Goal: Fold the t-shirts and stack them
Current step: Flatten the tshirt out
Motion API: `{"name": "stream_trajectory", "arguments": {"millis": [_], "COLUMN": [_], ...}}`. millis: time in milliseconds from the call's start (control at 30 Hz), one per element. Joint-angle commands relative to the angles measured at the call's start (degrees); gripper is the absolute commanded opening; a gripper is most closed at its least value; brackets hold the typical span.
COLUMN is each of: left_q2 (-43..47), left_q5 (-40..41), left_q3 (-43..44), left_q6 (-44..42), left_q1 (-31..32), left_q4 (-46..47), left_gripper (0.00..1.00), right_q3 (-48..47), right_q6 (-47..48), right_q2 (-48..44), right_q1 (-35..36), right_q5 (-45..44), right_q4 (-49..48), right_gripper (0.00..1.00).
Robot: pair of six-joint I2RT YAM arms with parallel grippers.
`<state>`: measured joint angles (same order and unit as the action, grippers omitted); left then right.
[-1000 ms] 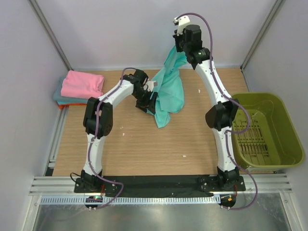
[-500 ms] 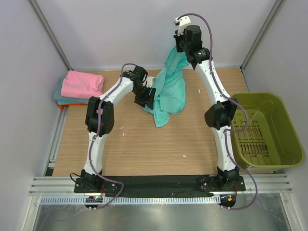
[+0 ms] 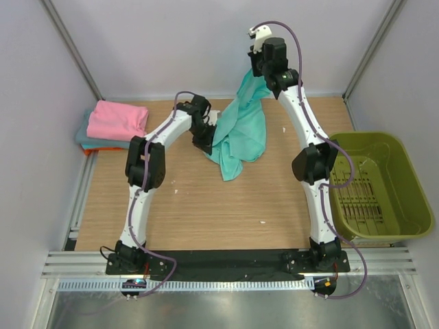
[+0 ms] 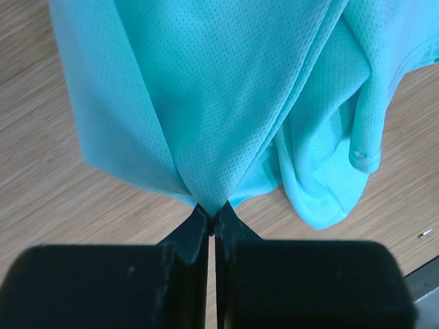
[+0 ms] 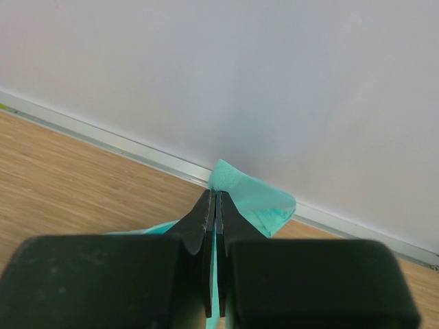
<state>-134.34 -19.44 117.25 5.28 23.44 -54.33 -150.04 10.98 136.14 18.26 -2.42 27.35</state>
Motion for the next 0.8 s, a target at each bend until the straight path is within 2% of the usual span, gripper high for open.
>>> {"name": "stream_trajectory", "arguments": {"millis": [0, 100, 167, 300, 367, 500, 633, 767], "left_q2": [9.9, 14.9, 16.0, 19.2, 22.7, 29.9, 39.5, 49.2], "left_q5": [1.2, 3.4, 5.4, 8.9, 10.9, 12.7, 12.7, 10.0], "left_q3": [-1.0, 0.9, 6.5, 14.0, 14.7, 12.6, 2.8, -4.9], "left_q6": [-2.7, -6.9, -9.2, -15.7, -18.6, -26.4, -35.2, -41.0], "left_q1": [-1.4, -2.5, -3.2, -3.3, -3.3, -3.4, -3.4, -3.3], "left_q4": [-1.1, -3.1, -7.4, -12.8, -13.3, -13.1, -9.5, -4.8], "left_gripper": [0.0, 0.0, 0.0, 0.0, 0.0, 0.02, 0.08, 0.08], "right_q3": [0.1, 0.2, 0.9, 6.5, 8.8, 16.8, 27.1, 39.4], "right_q6": [1.8, 1.5, 1.1, -0.8, -2.3, -6.2, -14.3, -17.8], "right_q2": [-5.3, -8.3, -12.4, -21.3, -24.8, -35.4, -50.7, -62.6], "right_q1": [0.0, -0.5, -0.9, -2.3, -3.1, -3.3, -3.3, -3.8], "right_q5": [-1.3, -1.2, -0.2, 1.1, 1.6, 4.3, 9.3, 15.9], "right_q4": [-1.6, -0.7, -0.4, 0.0, 0.2, 1.2, 2.9, 4.6], "right_gripper": [0.01, 0.01, 0.01, 0.01, 0.01, 0.01, 0.01, 0.01]}}
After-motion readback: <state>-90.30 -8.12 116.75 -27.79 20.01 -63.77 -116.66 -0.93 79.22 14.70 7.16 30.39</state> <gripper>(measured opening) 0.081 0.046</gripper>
